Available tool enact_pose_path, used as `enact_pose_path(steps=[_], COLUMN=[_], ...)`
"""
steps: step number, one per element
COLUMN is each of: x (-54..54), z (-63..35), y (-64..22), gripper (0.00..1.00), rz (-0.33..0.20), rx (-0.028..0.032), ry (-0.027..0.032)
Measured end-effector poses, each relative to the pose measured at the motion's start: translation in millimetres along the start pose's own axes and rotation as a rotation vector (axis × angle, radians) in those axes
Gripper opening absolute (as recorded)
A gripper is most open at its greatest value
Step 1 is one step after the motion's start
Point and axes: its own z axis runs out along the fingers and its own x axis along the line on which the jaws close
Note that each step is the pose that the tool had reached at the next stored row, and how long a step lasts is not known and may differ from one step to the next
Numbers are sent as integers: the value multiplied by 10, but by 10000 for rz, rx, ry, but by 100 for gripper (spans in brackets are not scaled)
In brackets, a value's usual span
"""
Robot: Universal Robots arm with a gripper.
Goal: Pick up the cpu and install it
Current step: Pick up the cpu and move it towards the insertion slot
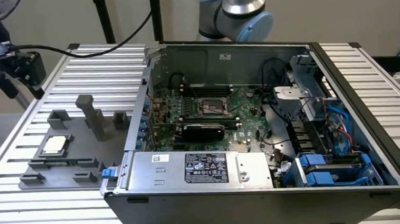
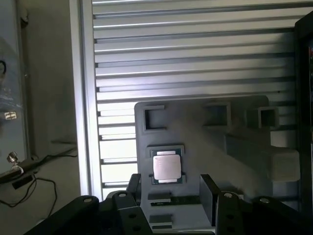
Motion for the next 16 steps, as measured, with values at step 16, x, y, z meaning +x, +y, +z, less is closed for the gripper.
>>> enact_pose_path(steps=[16], x=[-9], z=[283], y=[-119], gripper=[67], rz=[1], rx=[1], ry=[1])
